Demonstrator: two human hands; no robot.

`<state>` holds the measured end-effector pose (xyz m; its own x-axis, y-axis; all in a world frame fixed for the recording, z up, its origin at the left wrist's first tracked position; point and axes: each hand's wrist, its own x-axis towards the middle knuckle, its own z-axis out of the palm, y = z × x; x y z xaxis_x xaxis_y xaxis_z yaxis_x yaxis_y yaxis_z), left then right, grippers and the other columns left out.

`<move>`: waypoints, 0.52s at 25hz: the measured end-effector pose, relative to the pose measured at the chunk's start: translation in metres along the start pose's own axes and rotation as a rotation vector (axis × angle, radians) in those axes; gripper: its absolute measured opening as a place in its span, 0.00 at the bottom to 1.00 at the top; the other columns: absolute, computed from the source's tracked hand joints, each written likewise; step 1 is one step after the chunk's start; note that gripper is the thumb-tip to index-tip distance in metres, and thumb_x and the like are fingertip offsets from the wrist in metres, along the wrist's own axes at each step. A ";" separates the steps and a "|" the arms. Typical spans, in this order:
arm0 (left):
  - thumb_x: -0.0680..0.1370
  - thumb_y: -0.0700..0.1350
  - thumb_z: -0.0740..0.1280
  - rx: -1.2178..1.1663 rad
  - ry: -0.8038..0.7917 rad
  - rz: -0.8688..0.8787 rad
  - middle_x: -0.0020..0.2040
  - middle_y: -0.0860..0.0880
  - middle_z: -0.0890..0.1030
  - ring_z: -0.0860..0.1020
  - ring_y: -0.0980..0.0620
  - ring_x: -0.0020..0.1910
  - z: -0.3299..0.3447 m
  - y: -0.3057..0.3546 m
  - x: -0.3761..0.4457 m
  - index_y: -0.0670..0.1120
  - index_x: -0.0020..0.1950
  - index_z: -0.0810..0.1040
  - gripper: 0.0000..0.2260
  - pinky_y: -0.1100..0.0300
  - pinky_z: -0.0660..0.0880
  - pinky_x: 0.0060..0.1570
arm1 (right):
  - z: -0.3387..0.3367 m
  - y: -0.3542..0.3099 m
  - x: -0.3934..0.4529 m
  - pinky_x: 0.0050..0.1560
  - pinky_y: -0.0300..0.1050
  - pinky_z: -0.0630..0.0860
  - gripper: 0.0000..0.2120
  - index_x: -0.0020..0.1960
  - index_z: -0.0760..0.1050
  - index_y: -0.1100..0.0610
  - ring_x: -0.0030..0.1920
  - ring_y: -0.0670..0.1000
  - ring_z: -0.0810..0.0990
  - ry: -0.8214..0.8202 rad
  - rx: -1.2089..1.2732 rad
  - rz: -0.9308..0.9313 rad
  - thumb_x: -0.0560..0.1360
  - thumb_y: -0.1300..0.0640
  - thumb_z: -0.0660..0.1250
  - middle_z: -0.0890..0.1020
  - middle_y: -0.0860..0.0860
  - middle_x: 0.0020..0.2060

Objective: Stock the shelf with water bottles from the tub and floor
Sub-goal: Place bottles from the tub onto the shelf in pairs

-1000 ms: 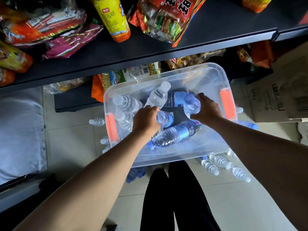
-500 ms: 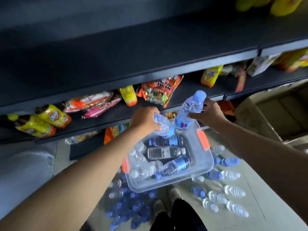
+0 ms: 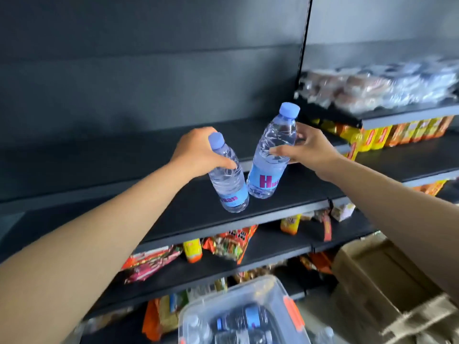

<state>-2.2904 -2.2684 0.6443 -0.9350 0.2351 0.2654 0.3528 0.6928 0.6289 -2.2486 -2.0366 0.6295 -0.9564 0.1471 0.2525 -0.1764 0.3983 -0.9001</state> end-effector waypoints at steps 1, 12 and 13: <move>0.58 0.50 0.80 -0.044 0.030 0.008 0.42 0.51 0.78 0.74 0.49 0.41 -0.014 0.012 0.010 0.46 0.44 0.77 0.20 0.57 0.72 0.41 | -0.006 -0.017 0.009 0.48 0.44 0.81 0.16 0.52 0.79 0.53 0.44 0.49 0.82 0.009 0.014 -0.030 0.66 0.60 0.76 0.83 0.55 0.48; 0.59 0.50 0.80 -0.206 0.226 -0.131 0.45 0.50 0.82 0.81 0.49 0.44 -0.007 0.023 0.138 0.47 0.44 0.79 0.18 0.55 0.78 0.47 | 0.004 -0.029 0.142 0.45 0.43 0.78 0.11 0.42 0.78 0.49 0.41 0.47 0.81 0.018 -0.072 -0.019 0.64 0.59 0.78 0.82 0.46 0.39; 0.60 0.49 0.80 -0.216 0.242 -0.144 0.46 0.50 0.83 0.81 0.48 0.45 0.005 0.017 0.150 0.47 0.45 0.79 0.18 0.55 0.79 0.47 | 0.006 -0.015 0.155 0.44 0.42 0.77 0.12 0.44 0.79 0.51 0.41 0.47 0.81 0.019 -0.084 -0.005 0.64 0.59 0.78 0.82 0.47 0.39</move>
<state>-2.4250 -2.2178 0.6912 -0.9493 -0.0408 0.3118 0.2415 0.5405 0.8059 -2.3959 -2.0251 0.6803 -0.9509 0.1616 0.2638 -0.1598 0.4736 -0.8661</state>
